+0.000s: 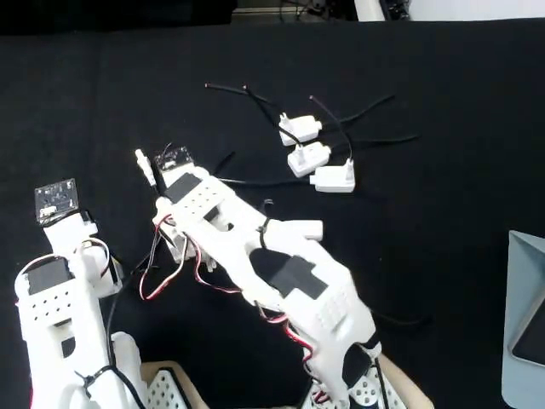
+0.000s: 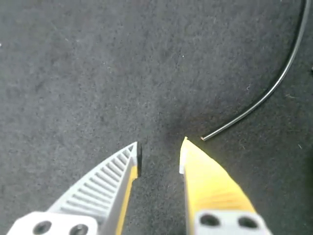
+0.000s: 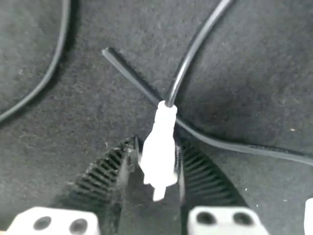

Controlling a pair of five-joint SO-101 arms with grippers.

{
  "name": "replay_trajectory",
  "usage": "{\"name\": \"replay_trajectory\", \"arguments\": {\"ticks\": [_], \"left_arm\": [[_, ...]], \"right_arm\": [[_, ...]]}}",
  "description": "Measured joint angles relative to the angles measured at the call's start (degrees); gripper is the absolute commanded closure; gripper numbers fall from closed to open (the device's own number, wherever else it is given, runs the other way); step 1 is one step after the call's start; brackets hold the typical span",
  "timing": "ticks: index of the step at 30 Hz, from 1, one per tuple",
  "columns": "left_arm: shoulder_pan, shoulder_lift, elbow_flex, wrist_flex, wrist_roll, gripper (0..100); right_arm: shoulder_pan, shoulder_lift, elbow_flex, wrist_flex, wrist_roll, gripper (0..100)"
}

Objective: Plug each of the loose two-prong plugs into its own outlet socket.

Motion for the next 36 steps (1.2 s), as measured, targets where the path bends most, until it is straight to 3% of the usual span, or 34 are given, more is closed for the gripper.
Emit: {"name": "replay_trajectory", "arguments": {"ticks": [14,18,29,36], "left_arm": [[0.00,0.00,0.00,0.00,0.18,85],[0.00,0.00,0.00,0.00,0.18,85],[0.00,-0.09,2.29,-3.60,0.18,85],[0.00,-0.09,2.29,-4.40,0.00,85]], "right_arm": [[0.00,0.18,-2.99,3.25,0.00,88.6],[0.00,0.53,-2.99,3.25,0.00,98.2],[0.00,0.44,-2.99,3.25,0.26,98.7],[0.09,-11.52,0.35,5.80,2.99,98.7]]}}
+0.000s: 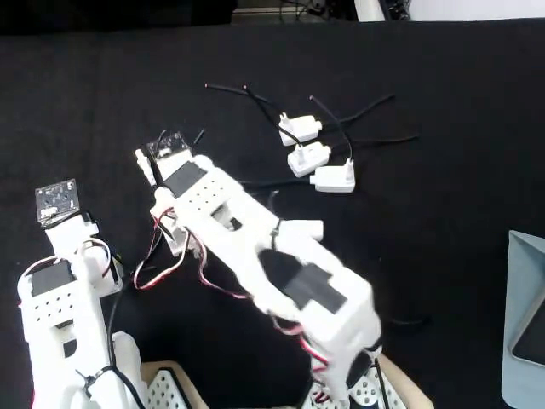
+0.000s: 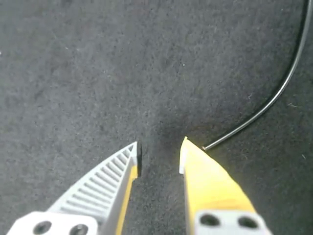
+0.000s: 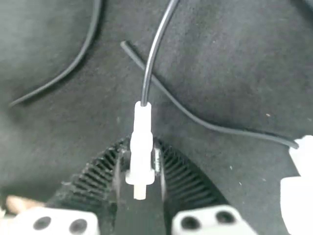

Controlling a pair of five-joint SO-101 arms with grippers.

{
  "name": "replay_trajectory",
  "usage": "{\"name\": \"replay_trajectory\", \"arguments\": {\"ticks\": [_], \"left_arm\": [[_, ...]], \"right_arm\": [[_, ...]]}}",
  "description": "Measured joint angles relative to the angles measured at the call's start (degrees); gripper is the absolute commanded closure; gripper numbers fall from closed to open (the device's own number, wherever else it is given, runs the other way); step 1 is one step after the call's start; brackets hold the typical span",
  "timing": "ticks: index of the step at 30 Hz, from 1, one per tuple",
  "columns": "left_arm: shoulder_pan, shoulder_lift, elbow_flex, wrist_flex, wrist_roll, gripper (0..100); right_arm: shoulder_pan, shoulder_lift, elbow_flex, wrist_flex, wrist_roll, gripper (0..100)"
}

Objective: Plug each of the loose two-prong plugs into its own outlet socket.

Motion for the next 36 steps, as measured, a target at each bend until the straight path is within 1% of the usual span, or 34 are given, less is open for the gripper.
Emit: {"name": "replay_trajectory", "arguments": {"ticks": [4,11,18,24,28,31,36], "left_arm": [[1.14,0.00,0.00,0.00,0.18,85],[10.81,0.00,-0.26,0.00,0.00,86],[12.13,0.00,-7.82,0.00,0.26,86],[12.66,0.00,-13.36,0.00,7.21,86],[15.12,0.00,-16.62,0.00,12.04,86],[18.29,0.00,-19.08,0.00,14.51,86],[24.70,0.00,-21.36,0.00,15.91,86]], "right_arm": [[0.00,-11.16,6.68,-0.44,1.93,98.7],[0.18,-32.62,20.13,-5.19,6.51,98.8],[0.18,-54.42,36.57,-15.03,9.32,98.8],[0.18,-69.27,50.73,-26.20,15.74,98.8],[0.18,-76.04,59.34,-33.58,18.20,98.8],[0.18,-79.56,64.35,-37.63,19.52,98.8],[0.18,-83.52,68.22,-39.82,20.04,98.8]]}}
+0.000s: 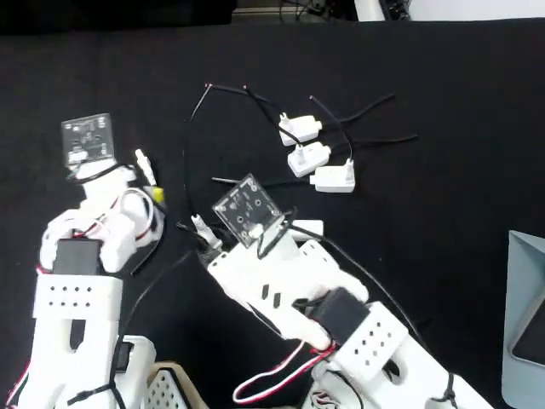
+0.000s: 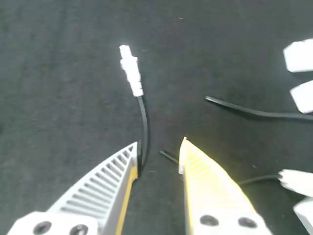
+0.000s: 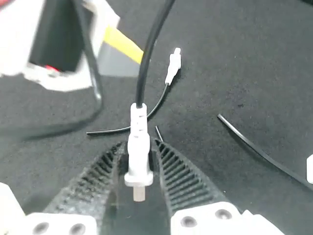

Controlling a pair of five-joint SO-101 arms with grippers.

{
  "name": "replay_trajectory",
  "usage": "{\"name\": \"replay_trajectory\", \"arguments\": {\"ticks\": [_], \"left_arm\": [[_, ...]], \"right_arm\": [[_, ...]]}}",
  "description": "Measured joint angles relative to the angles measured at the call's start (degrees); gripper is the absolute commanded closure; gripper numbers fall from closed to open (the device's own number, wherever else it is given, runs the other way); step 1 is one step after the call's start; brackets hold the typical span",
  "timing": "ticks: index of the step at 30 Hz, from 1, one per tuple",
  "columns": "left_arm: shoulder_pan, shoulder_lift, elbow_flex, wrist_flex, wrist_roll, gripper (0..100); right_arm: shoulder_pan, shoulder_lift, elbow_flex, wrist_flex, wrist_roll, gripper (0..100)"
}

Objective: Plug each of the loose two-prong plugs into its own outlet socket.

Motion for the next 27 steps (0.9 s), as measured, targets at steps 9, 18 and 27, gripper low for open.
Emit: {"name": "replay_trajectory", "arguments": {"ticks": [9,18,27], "left_arm": [[10.37,-2.37,0.00,-0.62,0.53,86],[19.69,-18.64,7.12,-4.40,-3.87,86],[21.98,-23.74,11.60,-5.98,-12.04,85]], "right_arm": [[3.08,-3.69,4.31,-1.32,0.00,98.8],[4.04,-3.69,6.51,-3.60,0.00,98.8],[3.96,-3.69,7.21,-3.25,0.00,98.8]]}}
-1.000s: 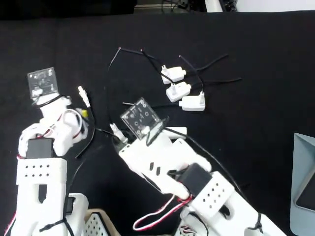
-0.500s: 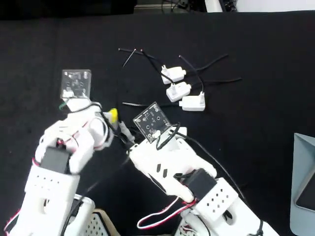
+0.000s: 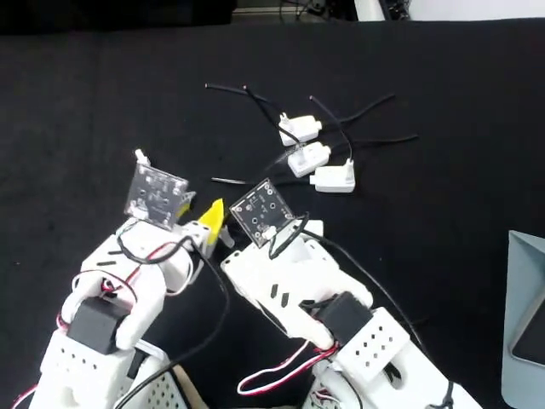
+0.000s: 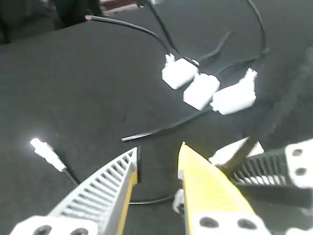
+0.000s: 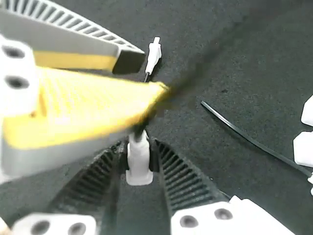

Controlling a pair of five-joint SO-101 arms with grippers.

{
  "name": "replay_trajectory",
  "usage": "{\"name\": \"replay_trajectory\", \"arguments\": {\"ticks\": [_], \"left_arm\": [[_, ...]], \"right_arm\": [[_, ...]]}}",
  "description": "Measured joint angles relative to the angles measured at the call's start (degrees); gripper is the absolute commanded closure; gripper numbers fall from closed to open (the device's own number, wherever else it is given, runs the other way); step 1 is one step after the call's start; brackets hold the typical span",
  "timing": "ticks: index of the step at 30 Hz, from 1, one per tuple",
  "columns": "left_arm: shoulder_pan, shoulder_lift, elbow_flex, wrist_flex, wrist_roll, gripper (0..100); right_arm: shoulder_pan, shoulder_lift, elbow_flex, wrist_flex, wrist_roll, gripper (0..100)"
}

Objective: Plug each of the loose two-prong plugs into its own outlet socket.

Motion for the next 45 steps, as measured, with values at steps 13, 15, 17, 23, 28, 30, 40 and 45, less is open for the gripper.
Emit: {"name": "replay_trajectory", "arguments": {"ticks": [13,15,17,23,28,30,40,45], "left_arm": [[2.73,-0.35,0.00,1.32,-7.30,85],[1.76,0.00,0.00,1.32,-6.07,85],[-0.44,0.18,0.09,1.14,-4.75,85],[-2.55,2.64,0.53,-2.11,-4.04,75],[-1.41,13.27,-0.18,-2.37,-5.98,74],[0.18,18.73,-1.76,-2.37,-8.97,74],[9.58,42.46,-9.76,-10.37,-23.91,74],[13.80,52.13,-10.20,-17.14,-30.59,74]], "right_arm": [[0.88,0.00,0.00,0.18,0.09,98.8],[4.13,0.00,0.00,1.14,0.00,98.8],[8.53,0.00,-0.70,2.29,0.00,98.8],[24.70,0.00,-6.07,2.46,0.00,98.7],[34.90,0.00,-8.09,0.00,-6.15,98.7],[37.27,0.00,-8.09,-1.49,-8.53,98.7],[44.04,0.00,-8.09,-4.66,-12.84,98.7],[48.44,0.00,-8.09,-8.53,-14.51,98.7]]}}
